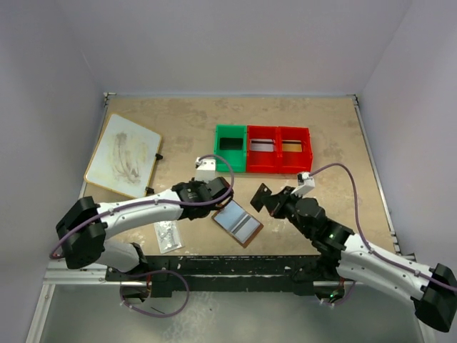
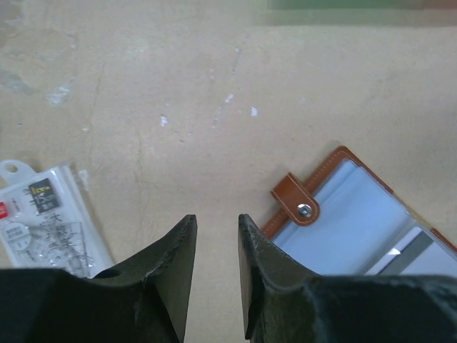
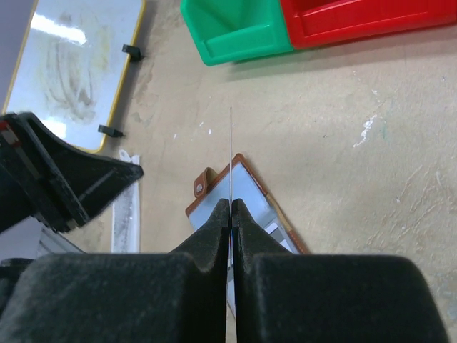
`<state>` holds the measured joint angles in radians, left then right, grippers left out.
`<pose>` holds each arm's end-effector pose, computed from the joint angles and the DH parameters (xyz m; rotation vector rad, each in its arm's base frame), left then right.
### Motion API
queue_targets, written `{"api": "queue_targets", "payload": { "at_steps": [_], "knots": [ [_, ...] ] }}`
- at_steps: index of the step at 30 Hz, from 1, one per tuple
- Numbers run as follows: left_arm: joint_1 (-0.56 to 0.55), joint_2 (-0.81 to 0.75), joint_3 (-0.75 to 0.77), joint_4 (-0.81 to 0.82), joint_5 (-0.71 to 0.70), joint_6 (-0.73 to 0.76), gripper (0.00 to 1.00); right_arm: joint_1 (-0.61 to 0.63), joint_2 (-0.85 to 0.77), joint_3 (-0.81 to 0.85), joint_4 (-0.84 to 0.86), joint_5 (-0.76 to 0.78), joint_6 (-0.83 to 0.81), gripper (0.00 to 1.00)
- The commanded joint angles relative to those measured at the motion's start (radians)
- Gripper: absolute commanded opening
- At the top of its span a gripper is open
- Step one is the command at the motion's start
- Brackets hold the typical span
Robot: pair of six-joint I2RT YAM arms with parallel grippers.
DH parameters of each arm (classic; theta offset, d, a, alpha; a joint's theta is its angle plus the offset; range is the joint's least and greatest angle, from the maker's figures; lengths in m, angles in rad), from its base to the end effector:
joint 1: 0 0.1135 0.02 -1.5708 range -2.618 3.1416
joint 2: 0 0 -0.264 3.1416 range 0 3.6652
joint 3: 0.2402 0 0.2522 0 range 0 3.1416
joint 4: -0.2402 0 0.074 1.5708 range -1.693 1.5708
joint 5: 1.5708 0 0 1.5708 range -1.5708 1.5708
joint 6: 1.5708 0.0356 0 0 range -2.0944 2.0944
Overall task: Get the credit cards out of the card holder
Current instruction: Remove the credit card from the card holder, then place the credit card in the storage box.
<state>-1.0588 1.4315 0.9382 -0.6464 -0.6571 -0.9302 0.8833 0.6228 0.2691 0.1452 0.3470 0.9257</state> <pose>0.1513 -0.2249 0.2190 -0.0242 2.3735 0.0052 0.1117 0.1170 0.2167 0.3036 1.8536 0.9835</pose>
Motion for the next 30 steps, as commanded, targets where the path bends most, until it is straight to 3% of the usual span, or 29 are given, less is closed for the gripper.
{"api": "queue_targets", "payload": {
  "at_steps": [1,8,11,14,18,23,30],
  "knots": [
    [0.101,-0.100,-0.038,-0.027,0.016,0.077,0.31,-0.002,0.056,0.045,0.155,-0.061,-0.147,0.00],
    [0.171,-0.201,0.010,-0.118,0.008,0.211,0.51,0.000,0.203,0.151,0.190,-0.108,-0.382,0.00],
    [0.269,-0.224,0.003,-0.115,0.020,0.277,0.57,-0.001,0.314,0.250,0.166,-0.066,-0.517,0.00],
    [0.391,-0.247,-0.003,-0.101,0.073,0.304,0.60,-0.001,0.477,0.413,0.042,0.046,-0.575,0.00],
    [0.474,-0.276,-0.017,-0.075,0.084,0.305,0.61,0.000,0.683,0.625,-0.079,0.083,-0.698,0.00],
    [0.490,-0.295,-0.011,-0.101,0.038,0.300,0.62,-0.006,0.847,0.794,-0.095,0.168,-0.847,0.00],
    [0.489,-0.407,-0.032,-0.087,-0.032,0.268,0.66,-0.069,1.003,0.953,-0.114,0.107,-1.032,0.00]
  ]
}}
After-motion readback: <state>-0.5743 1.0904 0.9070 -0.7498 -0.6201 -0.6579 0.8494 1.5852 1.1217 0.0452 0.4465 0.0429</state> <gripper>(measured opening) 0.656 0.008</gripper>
